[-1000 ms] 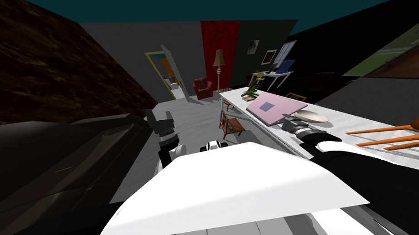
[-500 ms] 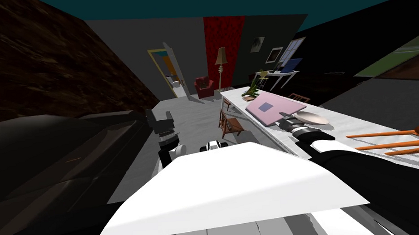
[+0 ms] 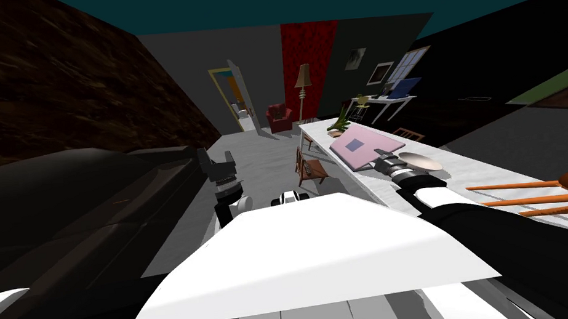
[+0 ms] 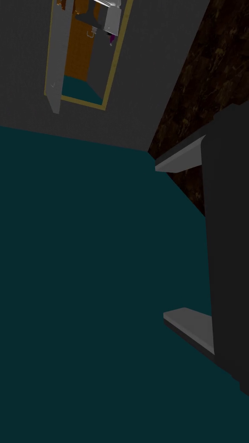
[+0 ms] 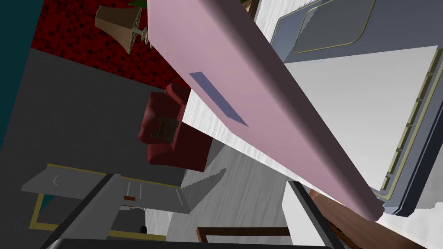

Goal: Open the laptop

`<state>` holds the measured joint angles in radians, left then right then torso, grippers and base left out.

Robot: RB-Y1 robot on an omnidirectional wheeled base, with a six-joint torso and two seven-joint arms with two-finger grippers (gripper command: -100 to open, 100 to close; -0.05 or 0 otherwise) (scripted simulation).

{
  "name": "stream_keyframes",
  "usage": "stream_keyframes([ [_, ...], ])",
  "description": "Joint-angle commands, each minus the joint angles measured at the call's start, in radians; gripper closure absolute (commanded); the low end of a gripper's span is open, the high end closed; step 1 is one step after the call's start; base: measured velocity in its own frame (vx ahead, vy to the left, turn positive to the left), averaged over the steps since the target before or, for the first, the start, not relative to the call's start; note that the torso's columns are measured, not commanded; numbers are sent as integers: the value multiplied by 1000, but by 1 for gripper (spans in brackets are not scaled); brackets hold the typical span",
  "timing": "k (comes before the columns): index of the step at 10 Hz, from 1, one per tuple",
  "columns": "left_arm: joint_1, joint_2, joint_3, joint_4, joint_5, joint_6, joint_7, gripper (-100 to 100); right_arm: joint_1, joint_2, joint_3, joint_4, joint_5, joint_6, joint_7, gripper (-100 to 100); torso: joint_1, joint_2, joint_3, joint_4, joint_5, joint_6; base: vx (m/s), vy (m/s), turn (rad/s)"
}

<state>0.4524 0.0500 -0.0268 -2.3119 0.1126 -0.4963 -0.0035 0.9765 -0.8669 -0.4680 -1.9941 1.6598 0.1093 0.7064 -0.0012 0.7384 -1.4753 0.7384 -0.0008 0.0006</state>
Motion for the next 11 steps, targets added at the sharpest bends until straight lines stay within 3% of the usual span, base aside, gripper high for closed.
stream_keyframes([
  [1, 0, 0, 0, 0, 0, 0, 0, 0, -13, 23, -10, -9, -27, -29, 85, -100, 5, -4, -2, -1, 2, 0, -4, 3, -24],
  [3, 0, 0, 0, 0, 0, 0, 0, 0, -45, 24, -1, -48, 19, -17, 124, -100, 2, -1, -2, -1, 2, -2, -106, -115, 205],
  [5, 0, 0, 0, 0, 0, 0, 0, 0, -45, 24, -1, -48, 19, -16, 100, -100, -4, 2, 2, 1, -1, 1, -78, -132, 31],
  [7, 0, 0, 0, 0, 0, 0, 0, 0, -59, 24, 3, -66, 39, -11, 141, -100, 7, -5, -3, -2, 3, -1, -36, -53, 71],
  [11, 0, 0, 0, 0, 0, 0, 0, 0, -86, 22, 10, -98, 74, -1, 172, -100, 0, 1, 0, 0, 0, 0, -85, -113, 86],
])
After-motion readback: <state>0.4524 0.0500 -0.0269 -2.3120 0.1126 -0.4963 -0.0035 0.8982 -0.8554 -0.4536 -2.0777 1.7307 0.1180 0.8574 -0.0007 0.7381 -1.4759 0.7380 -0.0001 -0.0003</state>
